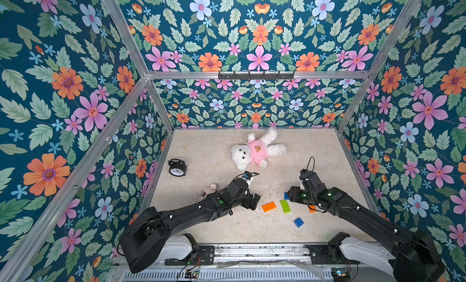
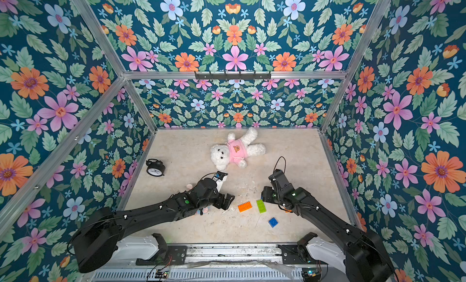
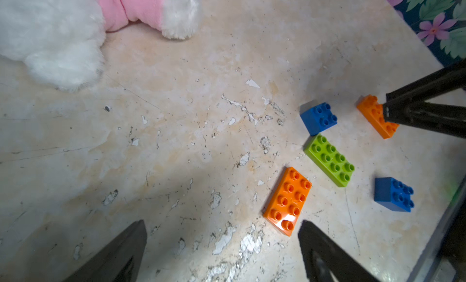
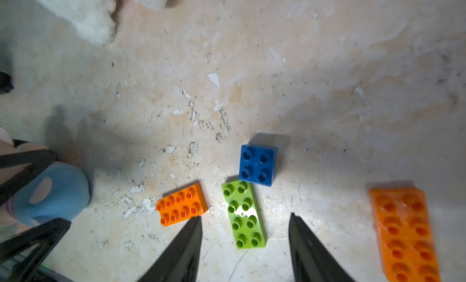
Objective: Assemble the number 5 with lego
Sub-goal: Adjust the lego brick at the center of the board.
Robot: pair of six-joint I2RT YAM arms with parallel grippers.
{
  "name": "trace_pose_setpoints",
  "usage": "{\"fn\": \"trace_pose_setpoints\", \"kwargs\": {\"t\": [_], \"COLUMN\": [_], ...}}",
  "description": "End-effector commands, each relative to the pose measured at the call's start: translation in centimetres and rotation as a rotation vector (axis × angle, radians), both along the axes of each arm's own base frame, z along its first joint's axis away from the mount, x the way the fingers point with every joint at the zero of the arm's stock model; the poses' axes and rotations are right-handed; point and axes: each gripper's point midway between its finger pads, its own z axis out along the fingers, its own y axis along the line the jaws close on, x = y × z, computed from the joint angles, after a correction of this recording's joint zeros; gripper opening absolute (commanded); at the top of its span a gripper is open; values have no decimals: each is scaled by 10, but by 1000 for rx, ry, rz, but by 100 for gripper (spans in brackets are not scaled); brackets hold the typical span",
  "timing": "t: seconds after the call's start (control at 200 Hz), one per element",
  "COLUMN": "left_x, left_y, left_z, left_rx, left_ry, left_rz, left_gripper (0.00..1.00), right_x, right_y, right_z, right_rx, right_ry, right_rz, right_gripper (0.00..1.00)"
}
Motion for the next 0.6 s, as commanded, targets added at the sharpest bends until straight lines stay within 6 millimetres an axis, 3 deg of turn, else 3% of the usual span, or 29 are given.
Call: {"fn": "trace_pose_setpoints", "kwargs": {"t": [0.0, 0.03, 0.15, 0.285, 0.44, 0.595], "left_x": [-7, -8, -3, 17, 19, 14], "left_y": [-5, -8, -9, 26, 50, 53], "left_z": [-10, -12, -13, -4, 13, 25], "left_rx": [56, 73, 105, 90, 50, -13], "left_ry": [6, 6, -31, -113, -172, -207], "left_rz": [-45, -49, -7, 237, 335, 311], "left_gripper": [99, 99, 99, 99, 99, 99], "right_x": [0, -3, -20, -27, -34, -19], "right_y": [-20, -12, 29, 66, 92, 92], "right_z": [-13, -15, -14, -6, -13, -23], "right_rx": [-80, -43, 105, 183, 217, 144], "right_ry": [4, 20, 44, -7, 28, 3], "right_rz": [-94, -66, 57, 171, 261, 236], "right_gripper": [53, 49, 49, 44, 49, 51]}}
